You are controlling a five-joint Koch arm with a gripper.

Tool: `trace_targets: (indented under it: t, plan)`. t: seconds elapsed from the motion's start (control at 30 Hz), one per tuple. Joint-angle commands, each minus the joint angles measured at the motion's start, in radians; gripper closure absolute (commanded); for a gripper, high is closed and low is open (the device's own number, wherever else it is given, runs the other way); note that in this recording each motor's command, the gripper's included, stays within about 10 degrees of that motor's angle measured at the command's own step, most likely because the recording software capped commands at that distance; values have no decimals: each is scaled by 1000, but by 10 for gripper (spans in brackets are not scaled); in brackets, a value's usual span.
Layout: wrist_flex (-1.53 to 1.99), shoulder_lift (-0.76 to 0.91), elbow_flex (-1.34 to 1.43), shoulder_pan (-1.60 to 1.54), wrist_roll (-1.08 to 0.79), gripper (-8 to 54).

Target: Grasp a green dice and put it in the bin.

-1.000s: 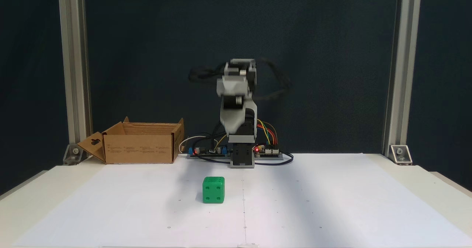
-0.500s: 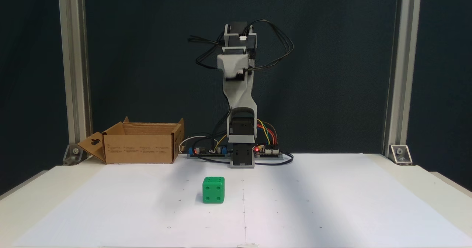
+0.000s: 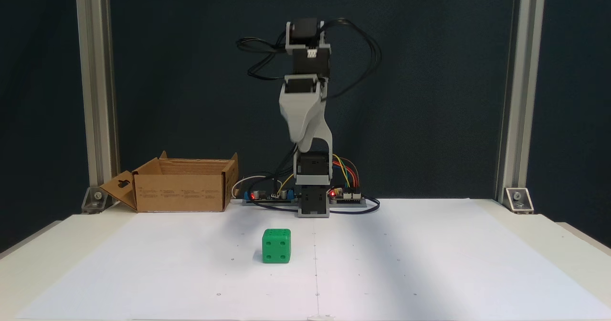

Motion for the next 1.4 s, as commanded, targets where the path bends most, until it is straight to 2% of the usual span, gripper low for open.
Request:
trace_targets:
  t: [0.0, 0.33, 0.73, 1.07, 1.37]
  plan:
    - [84, -2, -66, 17, 61, 15]
    - [80, -58, -83, 75, 46, 3]
    - [77, -166, -114, 348, -233, -10]
    - [69, -167, -114, 356, -469, -16]
    - [63, -192, -114, 350, -528, -16]
